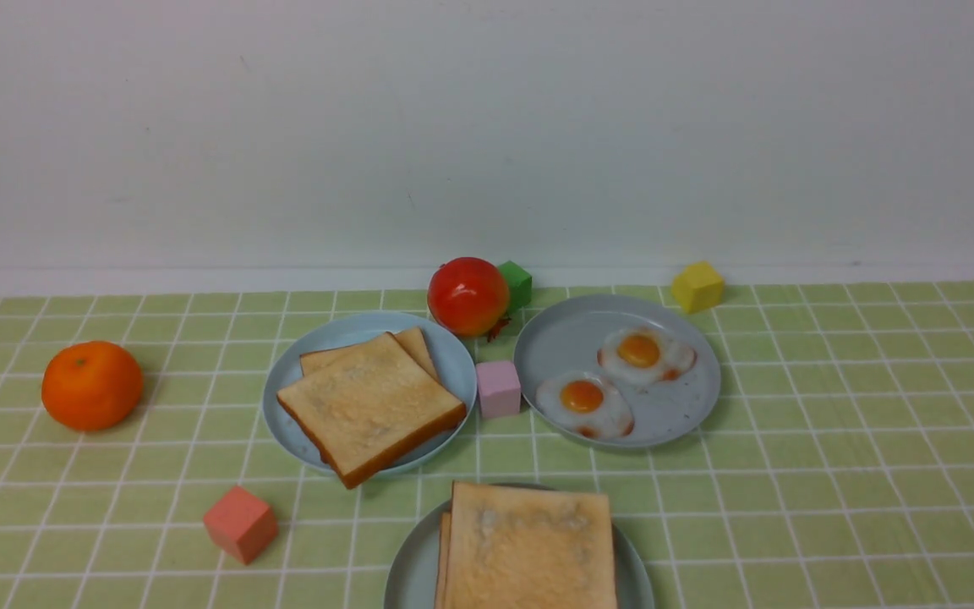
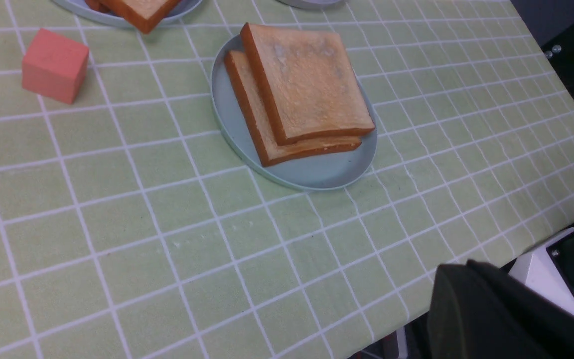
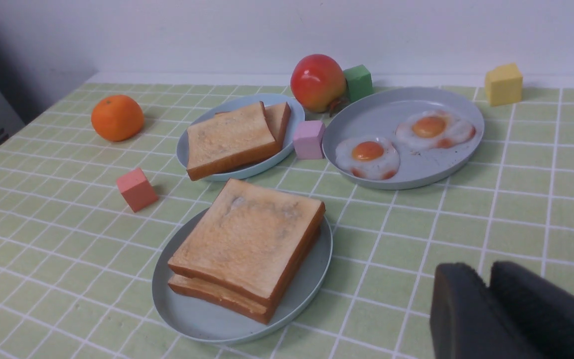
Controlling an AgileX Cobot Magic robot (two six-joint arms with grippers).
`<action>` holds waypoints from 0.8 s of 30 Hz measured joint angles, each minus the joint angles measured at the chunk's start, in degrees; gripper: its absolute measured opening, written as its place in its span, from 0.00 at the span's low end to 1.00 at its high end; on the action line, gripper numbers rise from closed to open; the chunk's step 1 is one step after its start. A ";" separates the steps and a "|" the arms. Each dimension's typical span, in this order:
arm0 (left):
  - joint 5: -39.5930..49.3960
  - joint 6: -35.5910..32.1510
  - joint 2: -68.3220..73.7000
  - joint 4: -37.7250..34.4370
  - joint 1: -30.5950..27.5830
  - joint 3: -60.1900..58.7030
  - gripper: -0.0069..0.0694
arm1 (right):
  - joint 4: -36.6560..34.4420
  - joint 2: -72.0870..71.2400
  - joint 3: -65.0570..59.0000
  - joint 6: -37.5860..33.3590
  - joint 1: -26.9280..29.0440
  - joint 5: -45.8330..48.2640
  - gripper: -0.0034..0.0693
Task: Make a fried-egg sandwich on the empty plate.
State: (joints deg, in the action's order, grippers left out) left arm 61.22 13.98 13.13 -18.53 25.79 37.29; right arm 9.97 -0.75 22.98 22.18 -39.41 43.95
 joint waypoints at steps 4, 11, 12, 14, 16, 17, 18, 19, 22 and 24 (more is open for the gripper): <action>0.00 0.14 0.01 0.00 0.00 -0.15 0.07 | 0.05 0.00 0.00 0.00 0.00 0.00 0.20; -6.37 -2.04 -1.39 5.93 -0.77 -2.75 0.07 | 0.05 0.00 -0.05 0.00 0.00 0.00 0.21; -13.26 -2.34 -3.18 11.75 -3.12 -6.72 0.07 | 0.05 0.00 -0.05 0.00 0.00 0.00 0.22; -20.27 -2.18 -5.20 15.51 -6.50 -10.69 0.07 | 0.05 0.00 -0.05 0.00 0.00 0.00 0.22; -28.96 -1.67 -9.08 19.23 -11.31 -18.12 0.07 | 0.05 0.00 -0.05 0.00 0.00 0.00 0.22; -31.59 -1.58 -10.69 20.19 -12.79 -20.92 0.07 | 0.05 0.00 -0.05 0.00 0.00 0.00 0.22; -33.87 -1.58 -12.04 21.01 -14.11 -23.70 0.07 | 0.05 0.00 -0.05 0.00 0.00 0.00 0.22; -35.41 -1.58 -12.57 21.53 -15.03 -25.68 0.07 | 0.05 0.00 -0.05 0.00 0.00 0.00 0.22; -40.05 -1.58 -13.76 23.29 -18.81 -35.44 0.07 | 0.05 0.00 -0.05 0.00 0.00 -0.07 0.23; -39.00 -1.58 -13.76 23.72 -19.58 -38.29 0.07 | 0.05 0.00 -0.05 0.00 0.00 -0.02 0.23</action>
State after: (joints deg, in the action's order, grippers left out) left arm 22.22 12.40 -0.63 5.19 6.21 -1.00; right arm 10.02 -0.75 22.93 22.18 -39.41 43.93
